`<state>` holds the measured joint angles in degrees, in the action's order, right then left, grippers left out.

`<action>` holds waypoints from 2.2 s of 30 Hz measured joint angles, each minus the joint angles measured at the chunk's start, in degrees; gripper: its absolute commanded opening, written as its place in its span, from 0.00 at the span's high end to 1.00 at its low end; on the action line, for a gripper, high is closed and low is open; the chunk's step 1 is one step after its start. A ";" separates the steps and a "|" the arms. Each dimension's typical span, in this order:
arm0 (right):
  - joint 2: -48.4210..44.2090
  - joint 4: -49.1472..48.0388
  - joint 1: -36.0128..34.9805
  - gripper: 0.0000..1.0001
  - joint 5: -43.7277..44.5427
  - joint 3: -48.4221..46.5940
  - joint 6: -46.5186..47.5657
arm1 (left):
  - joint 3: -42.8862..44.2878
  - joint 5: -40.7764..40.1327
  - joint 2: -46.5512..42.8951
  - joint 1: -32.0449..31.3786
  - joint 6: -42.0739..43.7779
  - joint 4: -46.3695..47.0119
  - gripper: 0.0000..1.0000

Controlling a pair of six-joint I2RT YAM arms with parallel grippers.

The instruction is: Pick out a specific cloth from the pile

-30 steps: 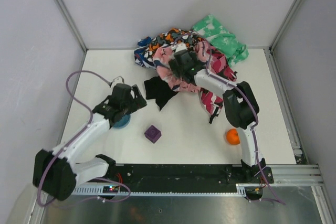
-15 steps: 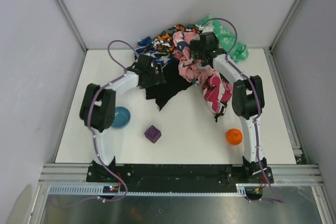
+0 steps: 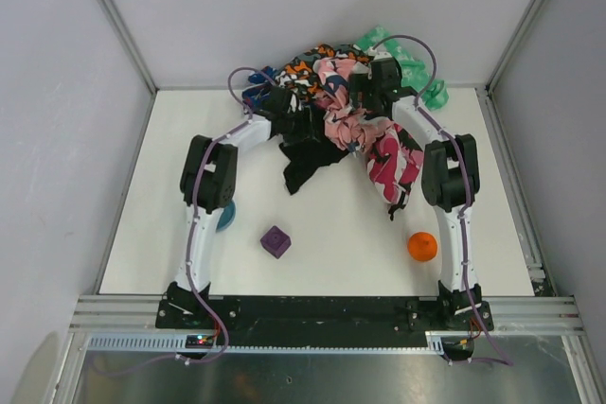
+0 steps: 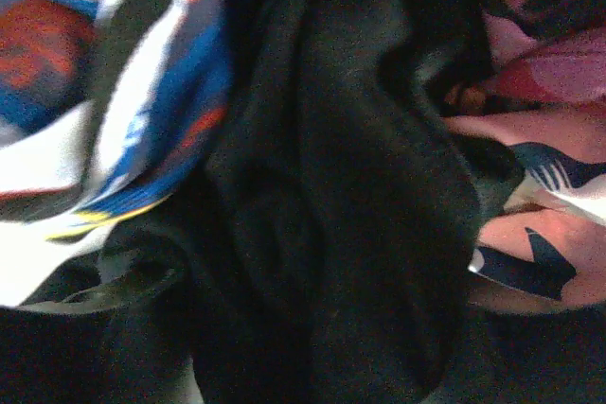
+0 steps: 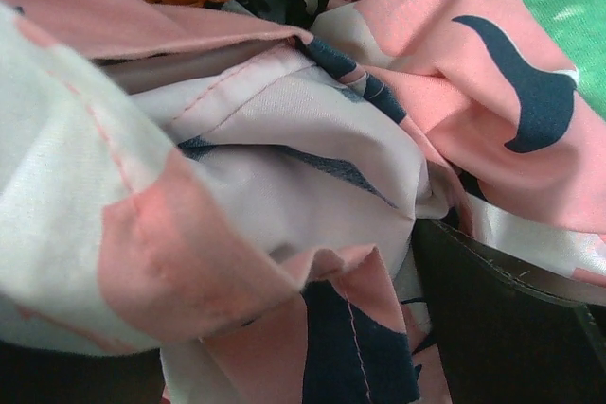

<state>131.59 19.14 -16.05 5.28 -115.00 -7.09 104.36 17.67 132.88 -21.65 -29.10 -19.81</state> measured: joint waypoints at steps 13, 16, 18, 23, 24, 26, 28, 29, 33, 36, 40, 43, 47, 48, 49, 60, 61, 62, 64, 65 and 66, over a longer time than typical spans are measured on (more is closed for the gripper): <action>1.99 1.75 0.26 0.01 -0.48 -2.75 -0.02 | -7.67 1.27 -12.66 -2.75 1.38 -1.66 0.99; 4.07 4.09 0.26 0.01 0.90 -6.08 -0.35 | -12.63 -0.68 -26.47 -3.56 2.67 -3.58 0.99; 5.64 5.60 0.24 0.01 2.12 -8.24 -0.42 | -13.92 -2.19 -36.52 -4.00 3.50 -4.09 0.99; 8.72 8.61 -0.09 0.01 4.87 -12.09 -0.46 | -13.11 -6.82 -59.21 -4.07 5.35 -1.97 0.99; 8.79 9.11 -0.13 0.01 5.01 -12.39 -0.46 | -12.26 -8.13 -63.12 -4.04 5.86 -1.46 0.99; 8.79 10.14 -0.22 0.01 5.11 -13.05 -0.44 | -11.06 -10.10 -67.60 -4.04 6.75 -0.50 0.99; 8.55 10.64 -0.28 0.01 5.20 -13.11 -0.33 | -9.92 -12.02 -71.54 -4.04 7.41 0.35 0.99; 8.24 11.02 -0.35 0.01 5.18 -13.03 -0.02 | -9.62 -13.11 -72.94 -4.04 7.78 0.79 0.99; 3.54 12.81 -0.85 0.01 5.29 -9.60 2.10 | -10.34 -16.24 -74.16 -4.07 8.26 0.13 0.99; -4.92 13.25 -1.95 0.01 5.22 -3.26 3.91 | -12.63 -19.30 -74.18 -4.07 8.26 -1.70 0.99; -20.57 12.46 -3.65 0.01 3.63 6.21 4.35 | -15.89 -25.20 -73.16 -4.07 8.20 -4.68 0.98; -32.63 9.97 -4.96 0.01 1.14 12.92 3.67 | -17.42 -30.08 -71.97 -3.82 8.13 -6.23 0.98; -46.53 6.43 -5.64 0.01 -1.40 22.10 1.62 | -18.03 -34.38 -69.07 -2.21 7.52 -6.75 0.99; -50.01 5.11 -5.57 0.01 -1.95 25.31 0.92 | -18.05 -35.15 -67.98 -1.38 7.08 -6.78 0.99; -52.87 4.61 -5.57 0.01 -2.21 27.91 0.17 | -18.05 -35.67 -66.79 -0.35 6.80 -6.80 0.99; -68.52 6.45 -5.73 0.01 -2.25 46.95 -6.78 | -18.08 -39.01 -47.43 11.47 4.09 -7.17 0.99; -69.57 6.75 -5.84 0.01 -2.05 48.19 -7.41 | -17.51 -38.88 -44.96 12.24 4.07 -7.32 0.99; -70.71 7.02 -5.90 0.01 -1.77 49.51 -7.91 | -16.70 -38.69 -42.16 13.03 4.07 -7.30 0.99; -73.37 7.43 -5.97 0.01 -1.14 52.41 -9.01 | -15.19 -38.21 -36.81 14.51 4.07 -7.13 0.99; -74.47 7.80 -5.97 0.01 -0.83 53.46 -9.46 | -14.71 -37.97 -34.86 15.04 4.04 -7.13 0.96; -75.95 8.20 -5.97 0.01 -0.20 54.95 -9.99 | -14.08 -37.79 -32.48 15.74 4.02 -7.17 0.89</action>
<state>55.64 27.33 -22.02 5.08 -60.05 -17.08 90.28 -20.12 100.40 -5.91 -25.08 -26.98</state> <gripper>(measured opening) 0.993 0.278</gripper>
